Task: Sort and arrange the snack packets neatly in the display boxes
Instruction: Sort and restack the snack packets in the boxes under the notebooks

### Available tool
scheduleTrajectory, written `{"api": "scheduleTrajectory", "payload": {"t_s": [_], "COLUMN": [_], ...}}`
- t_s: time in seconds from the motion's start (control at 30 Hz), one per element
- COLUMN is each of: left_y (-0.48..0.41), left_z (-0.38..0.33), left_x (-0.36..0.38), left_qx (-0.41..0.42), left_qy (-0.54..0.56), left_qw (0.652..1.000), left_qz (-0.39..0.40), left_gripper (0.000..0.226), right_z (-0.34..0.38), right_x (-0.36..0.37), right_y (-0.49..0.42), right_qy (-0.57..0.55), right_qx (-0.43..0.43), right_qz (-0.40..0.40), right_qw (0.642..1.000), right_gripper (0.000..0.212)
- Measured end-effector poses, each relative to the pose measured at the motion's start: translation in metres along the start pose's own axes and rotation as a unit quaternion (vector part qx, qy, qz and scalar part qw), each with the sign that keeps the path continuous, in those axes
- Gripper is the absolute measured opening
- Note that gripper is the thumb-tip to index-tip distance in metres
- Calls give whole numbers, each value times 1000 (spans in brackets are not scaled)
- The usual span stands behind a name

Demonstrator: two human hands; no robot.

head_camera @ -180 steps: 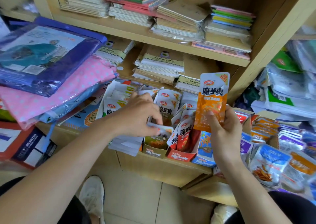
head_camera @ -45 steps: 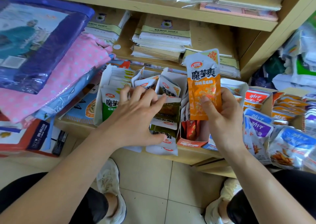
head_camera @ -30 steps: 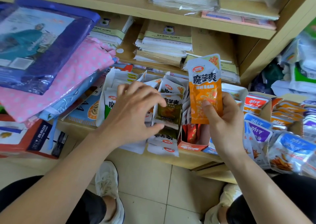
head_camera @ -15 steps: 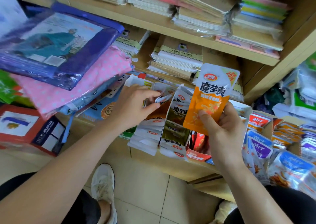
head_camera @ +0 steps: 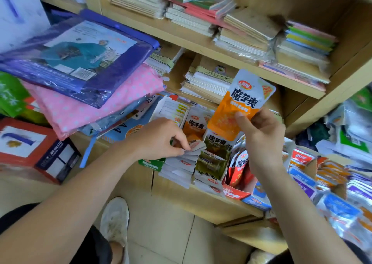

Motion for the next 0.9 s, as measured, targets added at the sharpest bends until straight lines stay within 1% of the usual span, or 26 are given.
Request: {"api": "scheduleTrajectory", "payload": {"t_s": [0.13,0.27,0.33,0.4,0.47,0.53,0.6,0.67,0.73,0.8,0.87,0.9], "left_y": [4,6,6,5,4,3,2,-1,-2,-3,-4,-4], "left_z": [2,3,2,4,6,6,6,6,6,5,5,6], "left_x": [-1,-3,-3,-4,-5,-6,-7,-8,-8,-9,-8,-8], "left_qx": [-7,-15,-18,-26,-35,-37,-40,-43,-44,-47,-49,-50], "left_qy": [-3,-9,-8,-10,-9,-17,-28,-37,-40,-44,-47,-48], "left_qw": [1000,999,999,998,996,995,993,990,989,988,987,987], "left_qz": [-17,-28,-39,-59,-76,-90,-107,-128,-139,-142,-146,-146], "left_gripper": [18,16,15,13,10,8,5,3,6,7,6,6], "right_z": [-9,-16,-22,-30,-32,-31,-30,-26,-24,-24,-30,-34], "right_x": [12,26,37,46,45,40,39,39,37,38,42,46], "right_y": [-11,-17,-19,-21,-26,-30,-30,-27,-24,-26,-34,-41], "right_qy": [22,54,75,90,112,127,135,157,187,243,312,335], "right_qx": [-26,-50,-27,5,-1,-15,-23,-49,-86,-138,-185,-184], "right_qz": [27,35,83,149,160,151,181,214,220,237,261,266], "right_qw": [999,997,993,985,981,980,974,963,954,931,895,885], "right_gripper": [7,5,3,14,19,13,11,16,18,25,41,52]}}
Point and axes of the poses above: each hand's wrist, its own y-axis away from the middle knuckle, its own x-axis out of the palm, z = x × y, the point moved 2 cm from there along -y, towards the middle knuckle, and after that the axes turned 10 degrees about -x, right-handed, at the moved point
